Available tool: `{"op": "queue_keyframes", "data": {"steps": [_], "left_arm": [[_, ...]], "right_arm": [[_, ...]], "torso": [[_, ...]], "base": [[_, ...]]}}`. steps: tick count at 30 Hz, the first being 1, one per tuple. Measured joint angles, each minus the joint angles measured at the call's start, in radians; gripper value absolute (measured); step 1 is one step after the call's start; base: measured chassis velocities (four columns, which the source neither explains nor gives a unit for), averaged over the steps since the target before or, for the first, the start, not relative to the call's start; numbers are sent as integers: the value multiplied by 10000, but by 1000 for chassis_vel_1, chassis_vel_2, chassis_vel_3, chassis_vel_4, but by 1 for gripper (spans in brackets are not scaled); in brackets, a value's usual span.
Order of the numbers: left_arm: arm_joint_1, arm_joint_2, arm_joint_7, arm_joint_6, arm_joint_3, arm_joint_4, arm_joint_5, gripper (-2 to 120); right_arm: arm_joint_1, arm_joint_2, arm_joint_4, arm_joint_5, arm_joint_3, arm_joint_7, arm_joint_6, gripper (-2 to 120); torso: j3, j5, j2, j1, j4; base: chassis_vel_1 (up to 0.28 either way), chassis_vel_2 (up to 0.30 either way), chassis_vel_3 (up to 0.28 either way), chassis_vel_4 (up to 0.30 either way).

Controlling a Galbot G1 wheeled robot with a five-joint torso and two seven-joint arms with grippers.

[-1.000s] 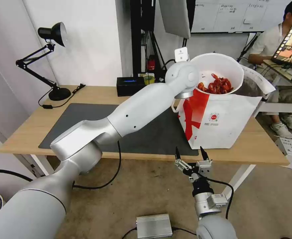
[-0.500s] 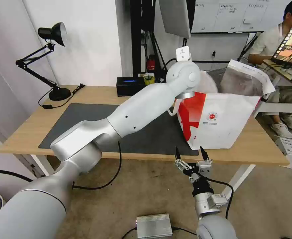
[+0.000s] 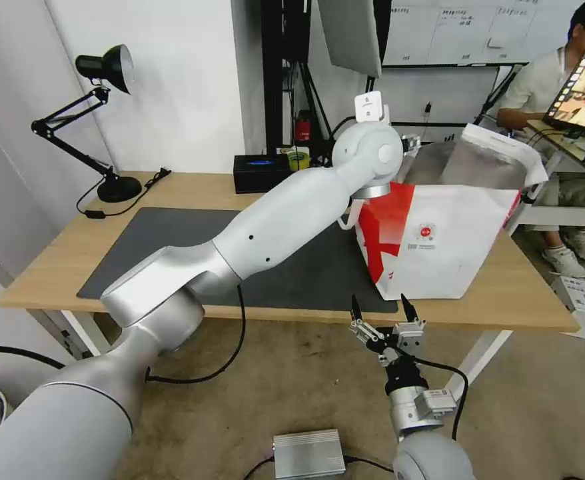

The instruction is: Pick up the trash from the table and place it into the takeout bag.

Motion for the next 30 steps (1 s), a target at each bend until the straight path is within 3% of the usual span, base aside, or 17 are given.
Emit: {"op": "queue_keyframes", "data": {"steps": [1, 3, 4, 5, 6, 8, 9, 11, 12, 13, 15, 16, 19, 21, 22, 27, 30], "left_arm": [[0, 0, 0, 0, 0, 0, 0, 100], [151, 1284, 2428, -619, 315, -420, 2144, 100], [456, 2312, 3919, -1377, 322, -785, 3840, 100], [456, 2312, 3919, -1377, 322, -785, 3840, 100], [916, 3238, 4926, -1895, 73, -1218, 4767, 100], [1802, 4488, 5423, -2125, -552, -2130, 5102, 100], [1802, 4488, 5423, -2125, -552, -2130, 5102, 100], [3210, 5993, 5788, -2231, -1684, -3223, 5645, 100], [3210, 5993, 5788, -2231, -1684, -3223, 5645, 100], [4228, 6771, 5963, -2393, -2638, -3903, 6079, 100], [5675, 7457, 6110, -2455, -3883, -4757, 6390, 100], [5675, 7457, 6110, -2455, -3883, -4757, 6390, 100], [8709, 7850, 6102, -2492, -6223, -6181, 6927, 100], [8941, 7822, 6101, -2492, -6368, -6259, 6986, 100], [10354, 7457, 6092, -2502, -7304, -6686, 7384, 100], [12047, 6759, 6090, -2543, -8498, -7198, 8059, 100], [13463, 5852, 6292, -2569, -9450, -7642, 8881, 100]], "right_arm": [[0, 0, 0, 0, 0, 0, 0, 100], [-2, 0, 0, 0, 2, 1, 0, 100], [0, 0, 0, 0, 0, 0, 0, 100], [0, 0, 0, 0, 0, 0, 0, 100], [0, -1, 0, 0, 1, 0, 0, 100], [0, 0, 0, 0, -1, 0, 0, 100], [0, 0, 0, 0, -1, 0, 0, 100], [0, 0, 0, -1, 1, 0, 0, 100], [0, 0, 0, -1, 1, 0, 0, 100], [0, 0, 0, 0, -1, 0, 0, 100], [1, 1, 0, 0, 0, 1, 0, 100], [1, 1, 0, 0, 0, 1, 0, 100], [0, 0, 0, -1, 0, 0, 0, 100], [0, 0, 0, -1, 0, 0, 0, 100], [0, 0, 0, 0, -1, 0, 0, 100], [0, 1, 0, 0, -1, 0, 0, 100], [0, 0, -1, 0, 0, 0, 0, 100]], "torso": [[0, 0, 0, 0, 0], [1, -2, 0, -1, 8], [2, -3, -1, 1, 9], [2, -3, -1, 1, 9], [2, -7, -1, 1, 17], [2, -8, 0, 1, 11], [2, -8, 0, 1, 11], [2, -11, 0, 0, 12], [2, -11, 0, 0, 12], [0, -7, 0, 0, 14], [1, -7, 0, 0, 12], [1, -7, 0, 0, 12], [-1, -2, 1, -3, 13], [-1, -3, 1, -3, 13], [0, -4, 1, -3, 10], [0, 5, 1, -3, 6], [0, 4, 1, -3, 6]], "base": [[0, 0, 0, 0], [0, 0, 0, 0], [0, 0, 0, 0], [0, 0, 0, 0], [0, 0, 0, 0], [0, 0, 0, 0], [0, 0, 0, 0], [0, 0, 0, 0], [0, 0, 0, 0], [0, 0, 0, 0], [0, 0, 0, 0], [0, 0, 0, 0], [0, 0, 0, 0], [0, 0, 0, 0], [0, 0, 0, 0], [0, 0, 0, 0], [0, 0, 0, 0]]}}
